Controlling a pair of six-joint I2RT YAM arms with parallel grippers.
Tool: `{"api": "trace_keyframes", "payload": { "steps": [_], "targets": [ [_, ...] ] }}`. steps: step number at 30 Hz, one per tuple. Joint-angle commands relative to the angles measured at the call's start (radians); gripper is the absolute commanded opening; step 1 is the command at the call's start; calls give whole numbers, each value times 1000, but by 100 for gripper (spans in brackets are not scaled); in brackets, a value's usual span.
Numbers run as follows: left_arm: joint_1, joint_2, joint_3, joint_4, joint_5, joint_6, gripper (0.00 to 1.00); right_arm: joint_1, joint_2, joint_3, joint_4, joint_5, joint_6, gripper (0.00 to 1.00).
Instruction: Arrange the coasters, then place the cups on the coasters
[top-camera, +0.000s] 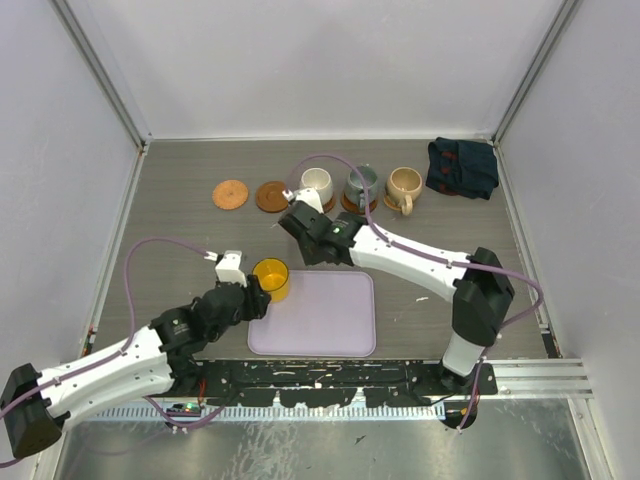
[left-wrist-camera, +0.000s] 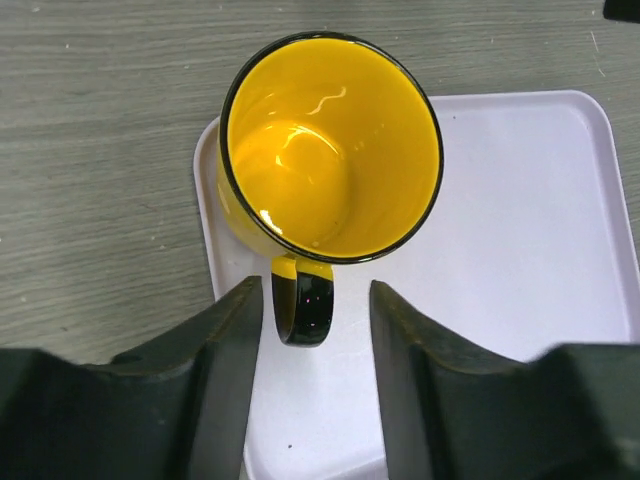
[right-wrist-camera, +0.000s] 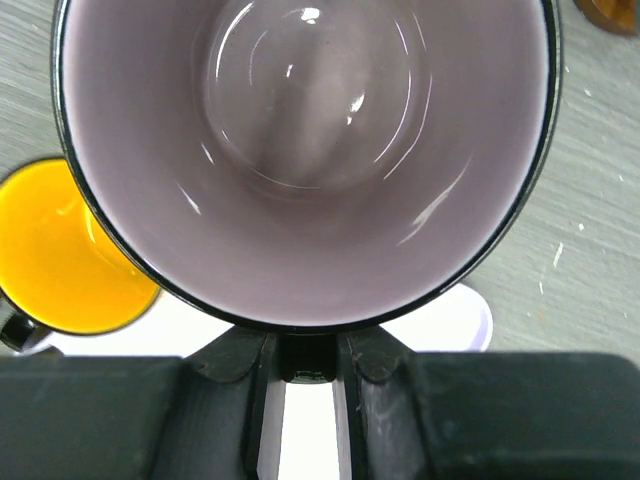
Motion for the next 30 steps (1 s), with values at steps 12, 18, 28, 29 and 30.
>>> {"api": "trace_keyframes", "payload": {
  "steps": [12,18,28,29,30],
  "targets": [
    [-3,-130,78,-48,-137,41,85,-136,392,534,49,-86,-139,1],
    [-2,-159,98,-85,-388,91,90,-170,558,783,-12,-103,-181,1],
    [5,-21,167,-271,-616,-72,93,-205,723,1011,-59,-155,-199,1],
    [7,-9,168,-278,-622,-90,93,-205,731,1019,-57,-158,-204,1],
    [11,2,167,-281,-625,-101,93,-205,738,1024,-51,-159,-208,1]
  ]
}}
